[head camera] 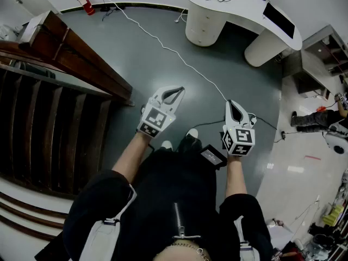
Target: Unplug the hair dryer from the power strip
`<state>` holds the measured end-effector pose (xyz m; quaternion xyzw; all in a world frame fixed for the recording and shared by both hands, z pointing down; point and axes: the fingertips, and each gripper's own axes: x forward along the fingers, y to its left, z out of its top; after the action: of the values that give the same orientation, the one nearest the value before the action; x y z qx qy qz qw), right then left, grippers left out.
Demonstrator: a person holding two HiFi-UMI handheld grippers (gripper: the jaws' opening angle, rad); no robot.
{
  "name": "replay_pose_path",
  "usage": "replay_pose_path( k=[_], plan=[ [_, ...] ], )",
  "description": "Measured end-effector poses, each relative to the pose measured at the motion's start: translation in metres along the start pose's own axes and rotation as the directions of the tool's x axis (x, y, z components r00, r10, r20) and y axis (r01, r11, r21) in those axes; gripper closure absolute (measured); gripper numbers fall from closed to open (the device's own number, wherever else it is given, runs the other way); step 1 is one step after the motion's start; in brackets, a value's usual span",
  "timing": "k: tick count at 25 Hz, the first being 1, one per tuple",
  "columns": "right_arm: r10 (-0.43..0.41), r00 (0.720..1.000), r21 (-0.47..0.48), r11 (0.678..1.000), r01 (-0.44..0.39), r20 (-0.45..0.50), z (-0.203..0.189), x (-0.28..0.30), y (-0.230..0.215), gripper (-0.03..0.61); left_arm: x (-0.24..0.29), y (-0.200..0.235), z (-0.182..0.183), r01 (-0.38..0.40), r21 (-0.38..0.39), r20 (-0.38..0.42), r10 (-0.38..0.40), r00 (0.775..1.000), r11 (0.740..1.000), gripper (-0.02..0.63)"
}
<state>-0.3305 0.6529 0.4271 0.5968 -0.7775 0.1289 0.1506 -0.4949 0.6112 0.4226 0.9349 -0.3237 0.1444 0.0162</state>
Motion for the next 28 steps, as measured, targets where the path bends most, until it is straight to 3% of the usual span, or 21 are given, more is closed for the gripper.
replay_pose_path(
  k=[6,15,28],
  plan=[
    [0.012,0.999,0.004,1.000,-0.012,0.043,0.004,-0.014,0.038,0.574,-0.039,-0.004,-0.014,0.003,-0.006,-0.003,-0.003,1.000,1.000,0.600],
    [0.002,0.999,-0.008,1.000,-0.002,0.042,0.006,-0.015,0.044,0.572,-0.042,-0.007,-0.013,0.013,0.000,0.005,-0.013,1.000,1.000,0.600],
    [0.042,0.999,-0.005,0.999,-0.042,0.022,0.010,0.013,0.002,0.572,0.015,-0.004,0.000,0.008,-0.010,-0.011,-0.008,1.000,1.000,0.600]
  ],
)
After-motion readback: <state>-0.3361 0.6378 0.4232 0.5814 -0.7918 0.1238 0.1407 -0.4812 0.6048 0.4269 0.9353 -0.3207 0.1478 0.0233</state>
